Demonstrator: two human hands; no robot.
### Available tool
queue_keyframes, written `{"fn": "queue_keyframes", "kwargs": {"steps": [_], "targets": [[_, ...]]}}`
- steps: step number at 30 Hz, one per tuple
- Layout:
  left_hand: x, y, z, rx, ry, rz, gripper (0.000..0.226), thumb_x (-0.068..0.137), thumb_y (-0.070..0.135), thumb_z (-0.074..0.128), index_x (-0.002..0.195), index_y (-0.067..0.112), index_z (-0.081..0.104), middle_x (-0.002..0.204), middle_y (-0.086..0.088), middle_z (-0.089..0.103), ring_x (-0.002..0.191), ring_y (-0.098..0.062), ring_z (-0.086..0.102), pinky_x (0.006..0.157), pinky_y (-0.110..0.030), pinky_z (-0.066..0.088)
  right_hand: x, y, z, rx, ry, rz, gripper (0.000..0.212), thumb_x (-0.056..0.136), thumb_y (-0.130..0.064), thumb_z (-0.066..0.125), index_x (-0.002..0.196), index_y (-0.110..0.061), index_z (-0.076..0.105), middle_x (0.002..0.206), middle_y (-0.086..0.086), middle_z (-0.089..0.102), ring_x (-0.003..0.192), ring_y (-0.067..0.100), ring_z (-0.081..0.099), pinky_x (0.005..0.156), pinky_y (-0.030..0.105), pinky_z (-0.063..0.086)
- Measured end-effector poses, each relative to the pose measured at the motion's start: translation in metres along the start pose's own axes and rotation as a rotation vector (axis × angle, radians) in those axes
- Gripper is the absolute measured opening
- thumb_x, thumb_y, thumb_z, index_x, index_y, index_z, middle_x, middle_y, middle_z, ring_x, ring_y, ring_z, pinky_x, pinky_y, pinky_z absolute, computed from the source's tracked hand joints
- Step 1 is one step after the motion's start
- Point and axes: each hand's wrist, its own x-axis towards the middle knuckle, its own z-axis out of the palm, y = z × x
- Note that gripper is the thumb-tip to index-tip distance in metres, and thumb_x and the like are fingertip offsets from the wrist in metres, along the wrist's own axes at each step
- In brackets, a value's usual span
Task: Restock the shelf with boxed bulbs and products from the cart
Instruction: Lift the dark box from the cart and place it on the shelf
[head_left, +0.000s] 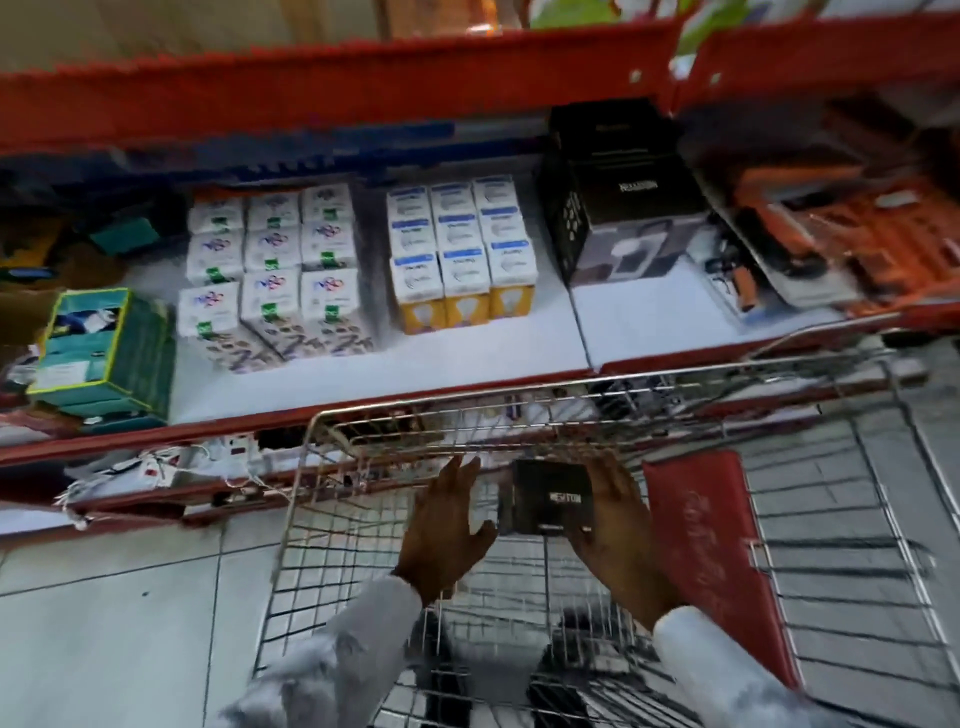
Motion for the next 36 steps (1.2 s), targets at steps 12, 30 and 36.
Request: {"fn": "queue_keyframes", "kwargs": {"steps": [12,30,36], "targets": [[0.055,0.037,0.088,-0.625,-0.051,-0.592,0.014,0.087,0.037,0.069,0.087,0.023,0.072,0.1,-0.013,0.076,0.089,-0.031,0.068,0.08,-0.047,0.058,0.042,0.078,0.019,0.608,-0.395,0.646,0.045,0.098,-0.038,0.04,0.123,-0.008,0.064,0.129,0.017,0.064,0.116,0.033,0.06,0.091,0.029,0.046],[-0.019,0.158,-0.107,-0.6,0.486,-0.234,0.016,0.087,0.023,0.074,0.074,0.012,0.075,0.069,-0.01,0.077,0.055,-0.027,0.074,0.052,-0.038,0.061,0.029,-0.006,-0.219,0.817,-0.036,0.148,0.029,0.091,-0.041,0.056,0.083,-0.021,0.074,0.08,0.002,0.075,0.079,0.022,0.07,0.078,0.04,0.054],[-0.014,0.208,-0.145,-0.623,0.607,-0.066,0.007,0.084,0.023,0.076,0.08,0.018,0.077,0.075,-0.003,0.079,0.059,-0.024,0.075,0.055,-0.04,0.062,0.051,-0.02,-0.276,0.809,0.13,0.05,0.026,0.083,-0.045,0.057,0.081,-0.024,0.073,0.085,-0.011,0.074,0.09,0.012,0.067,0.088,0.036,0.052]]}}
